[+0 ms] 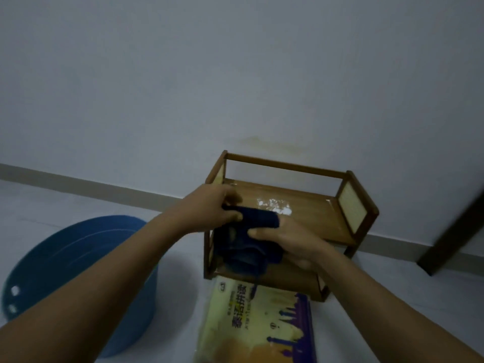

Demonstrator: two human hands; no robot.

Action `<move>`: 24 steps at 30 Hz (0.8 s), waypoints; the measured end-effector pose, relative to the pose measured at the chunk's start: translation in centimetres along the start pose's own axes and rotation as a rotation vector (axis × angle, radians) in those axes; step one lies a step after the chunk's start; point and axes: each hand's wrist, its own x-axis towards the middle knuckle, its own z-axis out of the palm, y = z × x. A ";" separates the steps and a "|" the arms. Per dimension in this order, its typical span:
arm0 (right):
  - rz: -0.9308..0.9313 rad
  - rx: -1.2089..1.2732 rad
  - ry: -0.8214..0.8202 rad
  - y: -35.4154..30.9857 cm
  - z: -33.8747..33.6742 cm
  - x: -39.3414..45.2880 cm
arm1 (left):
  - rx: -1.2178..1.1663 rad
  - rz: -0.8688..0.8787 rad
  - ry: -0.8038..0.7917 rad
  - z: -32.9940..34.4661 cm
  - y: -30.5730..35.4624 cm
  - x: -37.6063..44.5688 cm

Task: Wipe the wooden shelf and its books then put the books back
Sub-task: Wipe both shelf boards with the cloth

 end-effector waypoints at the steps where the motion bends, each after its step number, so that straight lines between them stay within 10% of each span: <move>1: -0.005 0.016 0.107 0.2 -1.6 0.2 | -0.008 0.014 0.081 0.9 0.0 1.8; 7: -0.210 -0.580 0.650 1.2 -9.3 3.9 | 0.409 0.084 0.208 2.7 -1.2 11.1; 13: 0.213 -0.975 0.295 6.3 -10.5 7.1 | 0.603 -0.059 0.079 1.6 -4.9 15.2; 24: 0.021 -1.031 0.287 4.8 0.1 14.6 | 0.565 -0.192 0.069 4.6 -7.7 16.0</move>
